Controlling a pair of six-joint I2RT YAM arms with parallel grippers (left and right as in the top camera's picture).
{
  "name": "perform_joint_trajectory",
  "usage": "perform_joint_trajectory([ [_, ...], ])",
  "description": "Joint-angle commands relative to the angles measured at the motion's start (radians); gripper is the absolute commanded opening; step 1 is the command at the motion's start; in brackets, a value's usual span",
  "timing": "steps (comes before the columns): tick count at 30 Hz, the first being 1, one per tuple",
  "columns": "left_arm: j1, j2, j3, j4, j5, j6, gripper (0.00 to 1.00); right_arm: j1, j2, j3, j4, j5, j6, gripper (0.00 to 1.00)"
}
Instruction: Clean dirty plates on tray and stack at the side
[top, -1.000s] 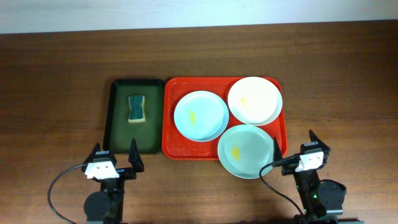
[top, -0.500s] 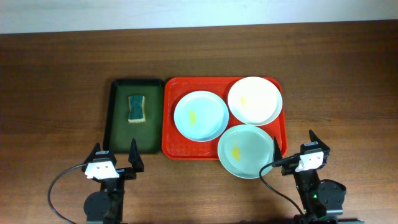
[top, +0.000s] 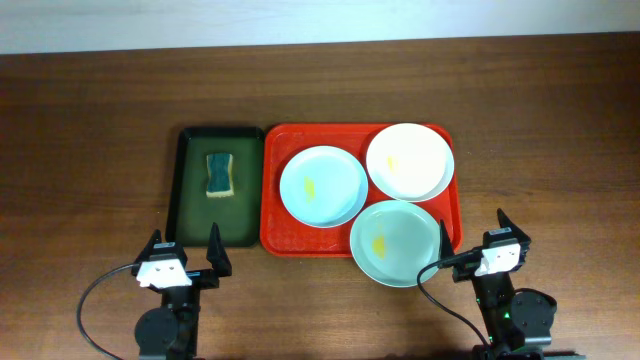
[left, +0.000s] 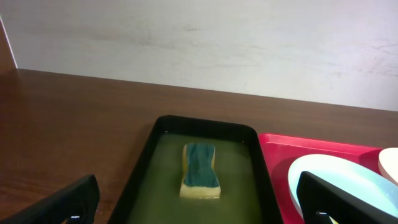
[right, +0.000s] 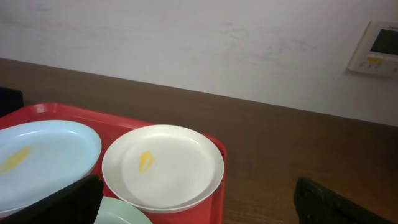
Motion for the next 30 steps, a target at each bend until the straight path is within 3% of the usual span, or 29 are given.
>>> perform_joint_trajectory([
  [1, 0.005, -0.004, -0.002, -0.003, -0.007, 0.016, 0.99, 0.006, 0.0, -0.005, -0.006, 0.006, 0.011, 0.99],
  [26, 0.005, -0.003, -0.002, -0.005, -0.003, 0.016, 0.99, 0.006, 0.0, -0.005, -0.006, 0.006, 0.011, 0.98],
  [30, 0.005, -0.003, 0.008, -0.003, 0.116, 0.016, 0.99, 0.006, 0.0, -0.005, -0.006, 0.006, 0.011, 0.99],
])
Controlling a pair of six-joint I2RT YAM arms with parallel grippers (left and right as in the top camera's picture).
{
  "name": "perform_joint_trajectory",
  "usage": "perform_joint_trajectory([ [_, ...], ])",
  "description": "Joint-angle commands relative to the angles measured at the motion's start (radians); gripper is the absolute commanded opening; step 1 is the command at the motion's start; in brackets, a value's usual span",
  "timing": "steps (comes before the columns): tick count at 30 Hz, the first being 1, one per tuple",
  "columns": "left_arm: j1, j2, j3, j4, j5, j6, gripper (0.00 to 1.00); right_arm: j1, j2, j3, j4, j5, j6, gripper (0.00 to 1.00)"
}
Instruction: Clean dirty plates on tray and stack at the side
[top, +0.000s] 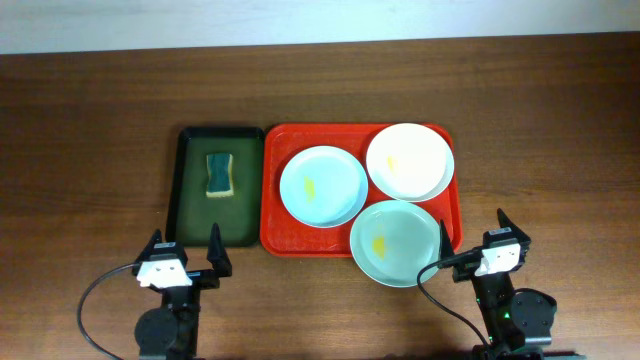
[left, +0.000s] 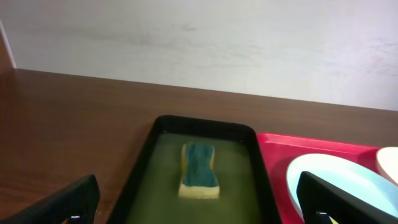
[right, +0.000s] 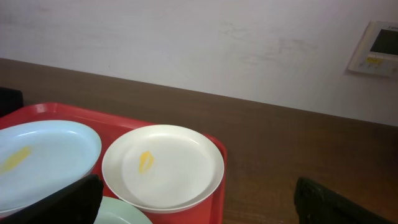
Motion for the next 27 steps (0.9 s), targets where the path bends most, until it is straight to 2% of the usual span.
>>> perform_joint_trajectory([
  [1, 0.005, -0.003, 0.021, -0.01, 0.124, 0.016, 0.99, 0.006, 0.0, -0.005, -0.006, 0.006, 0.011, 0.98],
  [7, 0.005, 0.042, 0.183, -0.077, 0.129, 0.016, 0.99, 0.006, 0.0, -0.005, -0.006, 0.006, 0.011, 0.98],
  [10, 0.005, 0.129, 0.307, -0.14, 0.13, 0.016, 0.99, 0.006, 0.0, -0.005, -0.006, 0.006, 0.011, 0.98],
  [12, 0.005, 0.231, 0.443, -0.241, 0.13, 0.016, 0.99, 0.006, 0.0, -0.005, -0.006, 0.006, 0.011, 0.98],
  [15, 0.005, 0.435, 0.708, -0.444, 0.137, 0.032, 1.0, 0.006, 0.0, -0.005, -0.006, 0.006, 0.011, 0.99],
  [17, 0.005, 0.585, 0.898, -0.596, 0.22, 0.077, 1.0, 0.006, 0.0, -0.005, -0.006, 0.006, 0.011, 0.99],
  [18, 0.005, 0.698, 1.043, -0.715, 0.267, 0.077, 0.99, 0.006, 0.0, -0.005, -0.006, 0.006, 0.011, 0.99],
  [21, 0.005, 1.013, 1.4, -1.022, 0.268, 0.132, 1.0, 0.006, 0.0, -0.005, -0.006, 0.006, 0.011, 0.99],
  [24, 0.005, 1.279, 1.636, -1.223, 0.272, 0.132, 0.99, 0.006, 0.0, -0.005, -0.006, 0.006, 0.011, 0.98],
  [27, 0.005, 1.463, 1.714, -1.278, 0.276, 0.132, 1.0, 0.006, 0.0, -0.005, -0.006, 0.006, 0.011, 0.99],
])
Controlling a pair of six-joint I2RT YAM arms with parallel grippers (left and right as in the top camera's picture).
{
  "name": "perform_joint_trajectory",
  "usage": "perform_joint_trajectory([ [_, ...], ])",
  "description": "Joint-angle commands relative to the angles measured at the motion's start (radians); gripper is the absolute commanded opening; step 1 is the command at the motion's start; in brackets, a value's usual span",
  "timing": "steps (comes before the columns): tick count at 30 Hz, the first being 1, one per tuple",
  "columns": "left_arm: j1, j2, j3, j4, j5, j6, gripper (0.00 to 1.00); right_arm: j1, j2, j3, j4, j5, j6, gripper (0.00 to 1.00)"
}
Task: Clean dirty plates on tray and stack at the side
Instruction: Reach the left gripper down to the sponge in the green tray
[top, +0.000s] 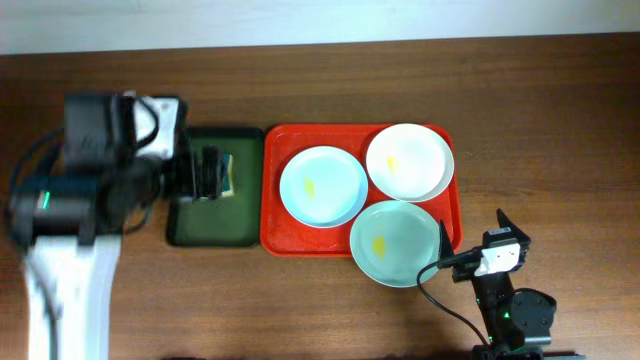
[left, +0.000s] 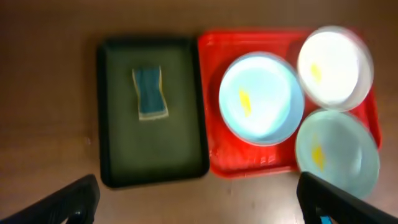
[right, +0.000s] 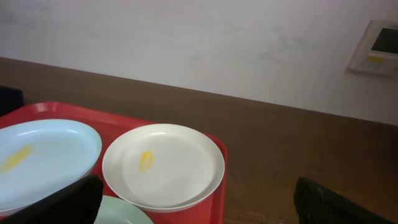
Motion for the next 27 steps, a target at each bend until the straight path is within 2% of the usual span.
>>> perform_joint_trajectory([
  [1, 0.005, 0.172, 0.053, -0.002, 0.025, 0.023, 0.99, 0.006, -0.004, -0.005, -0.006, 0.006, 0.011, 0.98],
  [6, 0.006, 0.354, 0.053, 0.04, 0.052, 0.019, 1.0, 0.006, -0.004, -0.005, -0.006, 0.006, 0.011, 0.98],
  [7, 0.008, 0.385, 0.053, 0.04, 0.051, 0.019, 0.84, 0.006, -0.004, -0.005, -0.006, 0.006, 0.011, 0.98],
  [8, 0.008, 0.418, 0.053, 0.041, 0.038, 0.02, 0.39, 0.006, -0.004, -0.005, -0.006, 0.006, 0.011, 0.99],
  [9, 0.008, 0.44, 0.053, 0.049, 0.002, 0.019, 0.01, 0.006, -0.004, -0.005, -0.006, 0.006, 0.011, 0.99],
  [13, 0.011, 0.473, 0.053, 0.129, -0.042, 0.016, 0.0, 0.006, -0.004, -0.005, -0.006, 0.006, 0.011, 0.99],
  [14, 0.018, 0.476, 0.052, 0.156, -0.092, -0.024, 0.04, 0.006, -0.004, -0.005, -0.006, 0.006, 0.011, 0.98],
  [16, 0.034, 0.483, 0.052, 0.172, -0.13, -0.072, 0.06, 0.006, -0.004, -0.005, -0.006, 0.006, 0.011, 0.98],
  [17, 0.04, 0.487, 0.051, 0.18, -0.129, -0.071, 0.08, 0.006, -0.004, -0.005, -0.006, 0.006, 0.011, 0.98],
  [19, 0.044, 0.5, 0.047, 0.209, -0.129, -0.071, 0.23, 0.006, -0.004, -0.005, -0.006, 0.006, 0.011, 0.99],
  [20, 0.043, 0.507, 0.047, 0.212, -0.129, -0.071, 0.25, 0.006, -0.004, -0.005, -0.006, 0.006, 0.011, 0.98],
  [27, 0.046, 0.589, 0.045, 0.24, -0.117, -0.071, 0.29, 0.006, -0.004, -0.005, -0.006, 0.006, 0.011, 0.99],
])
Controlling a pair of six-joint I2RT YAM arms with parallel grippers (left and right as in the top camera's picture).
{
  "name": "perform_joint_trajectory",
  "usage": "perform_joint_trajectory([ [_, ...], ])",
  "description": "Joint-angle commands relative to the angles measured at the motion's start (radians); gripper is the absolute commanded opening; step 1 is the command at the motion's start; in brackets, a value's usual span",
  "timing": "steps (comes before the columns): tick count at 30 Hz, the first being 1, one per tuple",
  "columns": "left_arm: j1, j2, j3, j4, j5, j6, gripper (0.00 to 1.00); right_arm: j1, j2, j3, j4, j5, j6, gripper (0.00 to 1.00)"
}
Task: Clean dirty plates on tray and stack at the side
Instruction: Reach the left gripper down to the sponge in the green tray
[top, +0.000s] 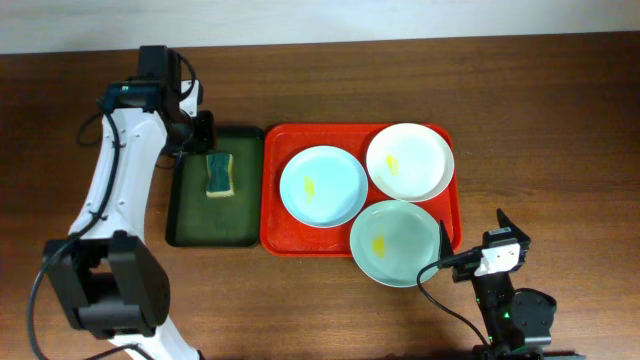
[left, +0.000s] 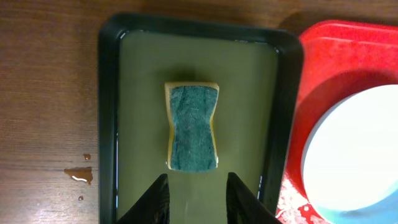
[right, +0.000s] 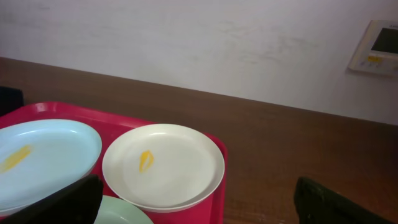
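Observation:
A yellow sponge with a green top (left: 192, 126) lies in shallow water in the black tray (left: 107, 124). My left gripper (left: 194, 202) hangs open over that tray, its fingertips just short of the sponge's near end and nothing between them; the overhead view shows it at the tray's far end (top: 200, 135). The red tray (top: 270, 240) holds a light blue plate (top: 322, 186), a white plate (top: 409, 161) and a pale green plate (top: 395, 243), each with a yellow smear. My right gripper (right: 193, 205) rests open at the table's front edge, beside the green plate.
A small wet spot (left: 78, 176) marks the wood left of the black tray. Bare brown table (top: 550, 130) lies right of the red tray. A wall panel (right: 379, 46) hangs behind the table.
My left gripper has come down from high above both trays to close over the black tray, with its jaws set narrower and the sponge just ahead of them. The right arm has not moved.
Both grippers first rested open at the table's front edge, and stayed there a second later. Then the left arm stood high over the table's left side, looking down on both trays. Now it is low over the sponge. Plates and sponge lie where they were.

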Motion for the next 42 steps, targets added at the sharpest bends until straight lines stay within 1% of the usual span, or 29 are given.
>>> perform_joint_trajectory([
  [1, 0.0, 0.061, 0.014, 0.005, 0.012, -0.013, 0.28, 0.006, -0.004, -0.005, -0.006, 0.006, 0.011, 0.99],
  [2, -0.003, 0.078, 0.014, 0.005, 0.011, -0.012, 0.27, 0.006, -0.004, -0.005, -0.006, 0.006, 0.011, 0.98],
  [6, -0.003, 0.137, 0.014, 0.017, 0.008, 0.003, 0.27, 0.006, -0.004, -0.005, -0.006, 0.006, 0.011, 0.98],
  [11, -0.004, 0.188, 0.014, 0.023, 0.008, 0.002, 0.3, 0.006, -0.004, -0.005, -0.006, 0.006, 0.011, 0.99],
  [14, -0.004, 0.219, 0.014, 0.019, 0.008, 0.002, 0.28, 0.006, -0.004, -0.005, -0.006, 0.006, 0.011, 0.98],
  [18, -0.004, 0.235, 0.014, 0.016, 0.012, 0.002, 0.24, 0.006, -0.004, -0.005, -0.006, 0.006, 0.011, 0.98],
  [22, -0.007, 0.235, 0.014, 0.01, 0.011, -0.025, 0.29, 0.006, -0.004, -0.005, -0.006, 0.006, 0.011, 0.98],
  [23, -0.007, 0.235, 0.014, 0.008, 0.011, -0.025, 0.32, 0.006, -0.004, -0.005, -0.006, 0.006, 0.011, 0.98],
  [26, -0.009, 0.235, 0.003, 0.006, 0.012, -0.028, 0.37, 0.006, -0.004, -0.005, -0.006, 0.006, 0.011, 0.98],
  [29, -0.024, 0.235, -0.014, 0.018, 0.011, -0.028, 0.36, 0.006, -0.004, -0.005, -0.006, 0.006, 0.011, 0.99],
  [30, -0.029, 0.235, -0.014, 0.021, 0.006, -0.028, 0.31, 0.006, -0.004, -0.005, -0.006, 0.006, 0.011, 0.98],
  [32, -0.033, 0.235, -0.014, 0.026, 0.0, -0.032, 0.29, 0.006, -0.004, -0.005, -0.006, 0.006, 0.011, 0.99],
  [35, -0.033, 0.237, -0.019, 0.031, -0.006, -0.066, 0.3, 0.006, -0.004, -0.005, -0.006, 0.006, 0.011, 0.98],
  [38, -0.033, 0.241, -0.019, 0.031, -0.045, -0.077, 0.34, 0.006, -0.004, -0.005, -0.006, 0.006, 0.011, 0.99],
  [42, -0.034, 0.248, -0.035, 0.052, -0.045, -0.095, 0.36, 0.006, -0.004, -0.005, -0.006, 0.006, 0.011, 0.99],
])
